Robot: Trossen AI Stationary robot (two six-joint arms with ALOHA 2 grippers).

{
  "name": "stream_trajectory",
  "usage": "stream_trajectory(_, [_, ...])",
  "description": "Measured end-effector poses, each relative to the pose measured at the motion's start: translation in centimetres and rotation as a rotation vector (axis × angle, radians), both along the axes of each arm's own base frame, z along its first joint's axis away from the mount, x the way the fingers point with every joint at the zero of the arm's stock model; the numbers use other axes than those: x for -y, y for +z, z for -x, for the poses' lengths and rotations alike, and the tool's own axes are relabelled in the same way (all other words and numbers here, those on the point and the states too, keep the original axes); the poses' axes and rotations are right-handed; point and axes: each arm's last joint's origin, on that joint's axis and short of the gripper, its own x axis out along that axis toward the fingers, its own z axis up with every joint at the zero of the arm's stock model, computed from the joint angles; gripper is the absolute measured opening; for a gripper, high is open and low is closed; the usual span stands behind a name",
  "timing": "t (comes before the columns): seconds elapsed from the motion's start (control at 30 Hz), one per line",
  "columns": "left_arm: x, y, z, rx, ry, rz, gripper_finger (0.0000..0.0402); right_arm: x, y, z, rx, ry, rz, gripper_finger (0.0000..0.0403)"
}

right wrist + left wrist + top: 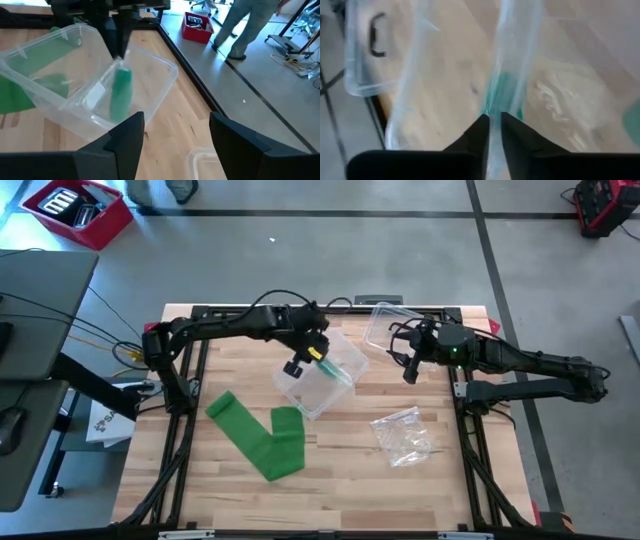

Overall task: Roll bandage
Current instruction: Put the transparent zip bag with the blue bandage into the transparent storage box, then move the transparent storage box to the top center of the table

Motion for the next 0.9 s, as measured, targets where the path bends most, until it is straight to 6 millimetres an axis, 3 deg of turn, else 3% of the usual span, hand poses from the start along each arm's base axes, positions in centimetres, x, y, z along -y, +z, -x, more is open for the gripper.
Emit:
stream_trajectory(0.3, [-3.3, 0.8, 0.0, 0.165, 0.169, 0.105, 0.0167, 0.0, -0.1, -0.2, 0.008, -0.017, -0.034, 0.0215])
stream_trajectory(0.47, [-3.9, 3.1, 1.4, 0.247, 0.34, 0.175, 0.0187, 0.1, -0.8, -1.0, -0.033, 0.009, -0.054, 0.0215])
stream_trajectory(0.57, [-2.0, 5.0, 3.0, 0.234, 0.34, 0.212, 0.018, -0.2, -1.5, -1.8, -0.071, 0.159, -0.109, 0.0215])
stream_trajectory(0.7, [1.6, 6.6, 5.1, 0.151, 0.366, 0.314, 0.0163, -1.5, -2.8, -3.6, -0.111, 0.498, -0.252, 0.0215])
stream_trajectory(0.83, [4.9, 6.6, 6.4, 0.018, 0.42, 0.41, 0.015, -2.5, -5.1, -6.2, -0.169, 0.613, -0.384, 0.0215])
stream_trajectory(0.9, [6.5, 5.8, 6.9, -0.072, 0.423, 0.492, 0.0144, -2.6, -6.7, -7.7, -0.212, 0.617, -0.413, 0.0215])
